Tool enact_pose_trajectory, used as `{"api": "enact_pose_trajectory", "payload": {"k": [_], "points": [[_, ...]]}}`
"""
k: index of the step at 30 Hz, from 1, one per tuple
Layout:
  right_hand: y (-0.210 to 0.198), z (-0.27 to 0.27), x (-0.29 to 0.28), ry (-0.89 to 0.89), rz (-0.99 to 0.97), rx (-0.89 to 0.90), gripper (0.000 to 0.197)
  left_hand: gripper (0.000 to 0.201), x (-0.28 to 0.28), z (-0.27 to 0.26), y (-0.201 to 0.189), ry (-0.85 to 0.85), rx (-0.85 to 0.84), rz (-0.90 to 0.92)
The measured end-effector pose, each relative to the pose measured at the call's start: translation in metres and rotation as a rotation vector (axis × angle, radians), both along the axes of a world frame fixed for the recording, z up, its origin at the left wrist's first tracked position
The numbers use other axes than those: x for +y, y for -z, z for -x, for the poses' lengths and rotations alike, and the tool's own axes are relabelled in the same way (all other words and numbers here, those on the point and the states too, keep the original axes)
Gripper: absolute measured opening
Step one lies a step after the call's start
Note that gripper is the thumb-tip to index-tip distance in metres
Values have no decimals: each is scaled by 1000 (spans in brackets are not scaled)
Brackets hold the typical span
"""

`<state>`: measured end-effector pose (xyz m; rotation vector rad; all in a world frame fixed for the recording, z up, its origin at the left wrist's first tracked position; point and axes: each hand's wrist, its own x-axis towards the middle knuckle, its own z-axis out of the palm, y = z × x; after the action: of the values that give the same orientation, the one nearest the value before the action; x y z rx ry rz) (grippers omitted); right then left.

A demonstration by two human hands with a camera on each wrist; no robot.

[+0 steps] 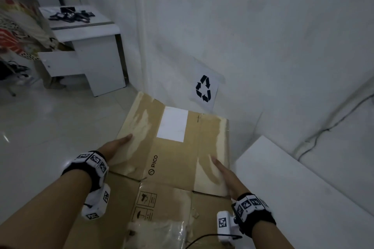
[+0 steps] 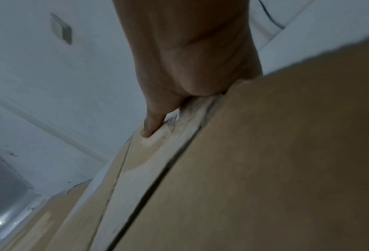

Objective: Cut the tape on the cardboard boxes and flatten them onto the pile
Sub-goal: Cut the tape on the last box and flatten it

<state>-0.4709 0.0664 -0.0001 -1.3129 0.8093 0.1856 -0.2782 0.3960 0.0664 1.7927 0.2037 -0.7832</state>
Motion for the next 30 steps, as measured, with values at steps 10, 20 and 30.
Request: {"api": "enact_pose_trajectory", "payload": {"k": [10,20,30], "points": [[19,-128,5,67,-11,37,75,42,-5,-140,18,26,126,23],[48,-232,16,238,-40,168,63,37,-50,-309,78,262,171,-15],[123,-326,69,499,-149,417,98,76,-85,-487,171,646,268,-256]]}}
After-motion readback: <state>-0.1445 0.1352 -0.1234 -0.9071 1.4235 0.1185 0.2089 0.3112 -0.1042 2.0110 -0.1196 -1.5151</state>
